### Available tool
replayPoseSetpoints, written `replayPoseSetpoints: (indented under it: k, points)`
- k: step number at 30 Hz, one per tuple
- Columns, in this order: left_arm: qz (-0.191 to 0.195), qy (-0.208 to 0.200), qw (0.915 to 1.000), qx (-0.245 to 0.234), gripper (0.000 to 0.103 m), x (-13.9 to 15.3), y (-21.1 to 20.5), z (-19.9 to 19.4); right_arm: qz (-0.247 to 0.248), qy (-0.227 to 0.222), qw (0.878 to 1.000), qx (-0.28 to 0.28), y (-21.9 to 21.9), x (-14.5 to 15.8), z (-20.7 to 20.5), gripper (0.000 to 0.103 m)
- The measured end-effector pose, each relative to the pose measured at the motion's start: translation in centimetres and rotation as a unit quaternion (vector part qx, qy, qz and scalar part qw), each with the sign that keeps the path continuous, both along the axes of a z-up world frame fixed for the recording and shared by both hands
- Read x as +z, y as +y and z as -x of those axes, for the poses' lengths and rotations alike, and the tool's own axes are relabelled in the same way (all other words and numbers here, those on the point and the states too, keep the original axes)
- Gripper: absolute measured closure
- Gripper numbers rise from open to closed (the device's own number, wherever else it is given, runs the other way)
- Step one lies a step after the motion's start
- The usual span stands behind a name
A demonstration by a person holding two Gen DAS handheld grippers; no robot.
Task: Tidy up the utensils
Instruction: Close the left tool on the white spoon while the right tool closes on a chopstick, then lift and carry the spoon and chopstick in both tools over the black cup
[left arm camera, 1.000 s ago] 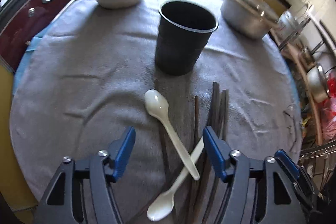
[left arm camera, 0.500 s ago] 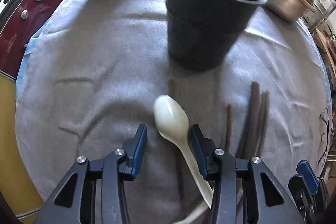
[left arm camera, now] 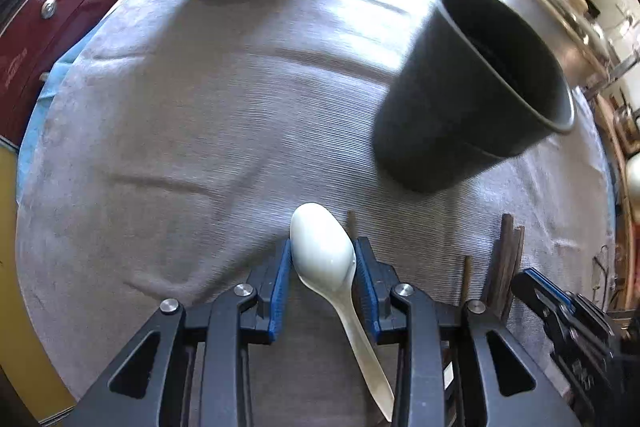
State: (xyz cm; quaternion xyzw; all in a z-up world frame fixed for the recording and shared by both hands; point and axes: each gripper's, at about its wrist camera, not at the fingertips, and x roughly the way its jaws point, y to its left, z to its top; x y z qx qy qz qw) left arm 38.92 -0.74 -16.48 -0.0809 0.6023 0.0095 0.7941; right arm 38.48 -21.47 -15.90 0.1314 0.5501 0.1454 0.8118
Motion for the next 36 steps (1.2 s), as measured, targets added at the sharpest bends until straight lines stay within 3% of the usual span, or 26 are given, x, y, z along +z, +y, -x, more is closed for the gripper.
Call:
replayPoseSetpoints:
  k: [4, 7, 12, 15, 20, 25, 27, 30, 34, 36]
  points:
    - [0.016, -0.011, 0.9996, 0.021, 0.07, 0.7, 2.9, 1.0, 0.044, 0.008, 0.999, 0.003, 1.0, 0.1, -0.8, 0.089]
    - [0.006, -0.016, 0.9995, 0.026, 0.07, 0.9, 4.1, 1.6, 0.088, 0.012, 0.996, 0.001, 1.6, 0.4, -1.0, 0.091]
    - [-0.014, -0.022, 0.9993, 0.027, 0.07, 1.1, 4.9, 2.3, 0.118, 0.021, 0.993, -0.006, 2.0, 0.3, -1.4, 0.094]
    - [-0.01, -0.019, 0.9993, 0.03, 0.07, 1.3, 5.1, 3.1, 0.115, 0.03, 0.993, -0.015, 1.9, 0.3, -1.6, 0.093]
    - [-0.043, -0.028, 0.9984, 0.022, 0.07, 1.9, 5.1, 5.9, 0.129, 0.047, 0.99, -0.012, 2.3, 0.3, -1.3, 0.093]
    - [-0.053, -0.021, 0.9981, 0.024, 0.07, 0.9, 4.4, 6.5, 0.139, 0.043, 0.989, -0.019, 2.8, 0.3, -3.5, 0.093]
    - [-0.042, -0.008, 0.9988, 0.024, 0.07, 0.2, 4.2, 6.6, 0.129, 0.027, 0.991, -0.021, 2.7, 0.4, -3.0, 0.095]
    - [-0.048, -0.011, 0.9985, 0.022, 0.07, -0.2, 4.4, 7.3, 0.067, 0.017, 0.997, -0.041, 0.8, 0.7, -1.1, 0.097]
    - [-0.025, -0.049, 0.9982, 0.025, 0.07, 2.7, 4.7, 9.4, 0.033, -0.061, 0.997, -0.046, -0.7, 4.5, 2.2, 0.097]
    - [-0.035, -0.066, 0.9969, 0.023, 0.07, 4.0, 4.6, 10.3, 0.044, -0.096, 0.993, -0.049, -0.8, 6.8, 3.9, 0.097]
